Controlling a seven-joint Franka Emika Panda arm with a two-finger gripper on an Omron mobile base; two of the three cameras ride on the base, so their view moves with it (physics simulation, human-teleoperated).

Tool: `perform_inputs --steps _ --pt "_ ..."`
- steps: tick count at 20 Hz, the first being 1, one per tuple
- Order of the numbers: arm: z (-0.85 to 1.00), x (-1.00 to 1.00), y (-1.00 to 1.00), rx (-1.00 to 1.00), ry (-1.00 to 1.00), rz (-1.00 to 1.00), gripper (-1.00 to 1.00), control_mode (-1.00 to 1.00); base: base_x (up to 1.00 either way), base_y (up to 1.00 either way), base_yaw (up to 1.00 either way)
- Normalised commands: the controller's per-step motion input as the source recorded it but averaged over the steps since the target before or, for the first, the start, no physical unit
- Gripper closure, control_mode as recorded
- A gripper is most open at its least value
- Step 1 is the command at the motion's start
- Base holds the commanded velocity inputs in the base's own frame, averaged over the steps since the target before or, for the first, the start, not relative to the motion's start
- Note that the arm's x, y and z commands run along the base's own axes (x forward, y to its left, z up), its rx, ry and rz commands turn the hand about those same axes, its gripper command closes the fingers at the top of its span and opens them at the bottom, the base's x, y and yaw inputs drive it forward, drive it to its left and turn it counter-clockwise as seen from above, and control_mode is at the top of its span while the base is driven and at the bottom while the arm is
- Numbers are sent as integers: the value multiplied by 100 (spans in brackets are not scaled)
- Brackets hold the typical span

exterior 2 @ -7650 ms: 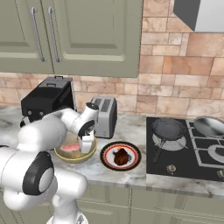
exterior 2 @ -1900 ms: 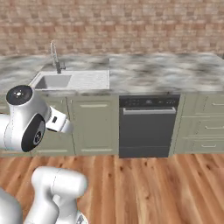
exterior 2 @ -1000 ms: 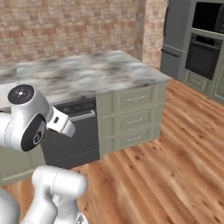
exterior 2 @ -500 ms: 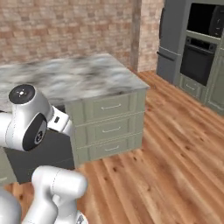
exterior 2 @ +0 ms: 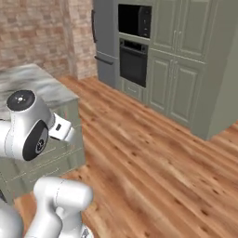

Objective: Place one of the steaks on the plate and the other in the bowl. Then place the bowl in the fridge.

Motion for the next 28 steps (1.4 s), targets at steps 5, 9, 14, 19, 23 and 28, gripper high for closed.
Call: perform_inputs --steps 5,9,14,19,23,28 --pt "0 0 0 0 0 0 -100 100 95 -22 -28" --pt "0 0 0 0 0 0 -100 100 100 -20 0" --pt "0 0 0 0 0 0 -100 100 100 -1 0" --pt "0 0 0 0 0 0 -100 100 100 -51 4" --pt "0 0 0 0 0 0 -100 100 100 -72 8" --pt "0 0 0 0 0 0 -100 100 100 -21 10"
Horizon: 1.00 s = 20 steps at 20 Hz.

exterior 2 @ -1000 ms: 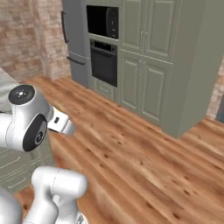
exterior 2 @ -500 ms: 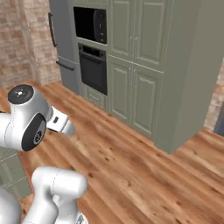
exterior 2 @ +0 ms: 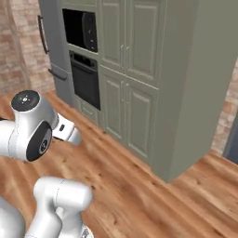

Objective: Place one of the steaks on the plate and the other in the bowl. Then place the bowl in the fridge.

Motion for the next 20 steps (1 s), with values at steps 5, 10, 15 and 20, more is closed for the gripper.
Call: perform_inputs --steps 5,10,15,20 --pt "0 0 0 0 0 0 -100 100 100 28 21" --pt "0 0 0 0 0 0 -100 100 100 -18 52" --pt "0 0 0 0 0 0 -100 100 100 -15 58" --pt "0 0 0 0 0 0 -100 100 100 -13 42"
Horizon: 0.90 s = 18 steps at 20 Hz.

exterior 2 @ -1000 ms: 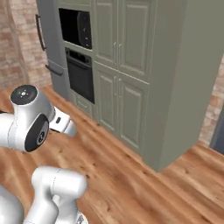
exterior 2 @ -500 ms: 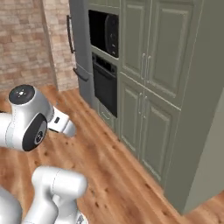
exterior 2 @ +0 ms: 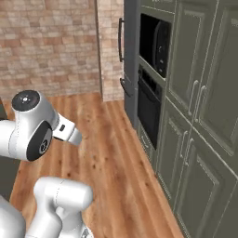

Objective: Place one of the steaks on the plate and the other in the bowl. Then place the bowl in the fridge.

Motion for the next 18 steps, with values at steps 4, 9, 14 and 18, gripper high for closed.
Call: perform_inputs --steps 4,9,14,18 --pt "0 0 0 0 0 0 -100 100 100 7 32" --pt "0 0 0 0 0 0 -100 100 100 3 30" --pt "0 0 0 0 0 0 -100 100 100 -11 9" --pt "0 0 0 0 0 0 -100 100 100 -15 0"
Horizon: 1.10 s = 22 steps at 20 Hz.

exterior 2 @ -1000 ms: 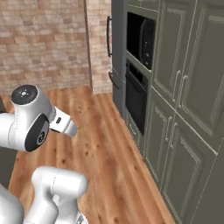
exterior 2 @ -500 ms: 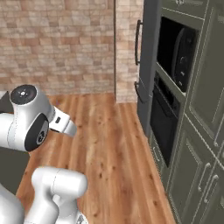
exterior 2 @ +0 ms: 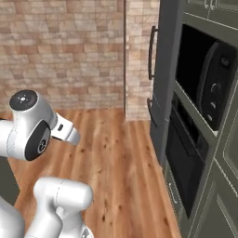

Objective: Place one of the steaks on the plate and the other in the bowl. Then place the bowl in the fridge.

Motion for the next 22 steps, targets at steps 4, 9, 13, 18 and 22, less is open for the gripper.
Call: perform_inputs --steps 4,9,13,18,22 --pt "0 0 0 0 0 0 -100 100 100 7 -2" --pt "0 0 0 0 0 0 -100 100 100 12 -5" --pt "0 0 0 0 0 0 -100 100 100 4 -2" --pt "0 0 0 0 0 0 -100 100 100 7 -8" --pt "0 0 0 0 0 0 -100 100 100 39 -37"
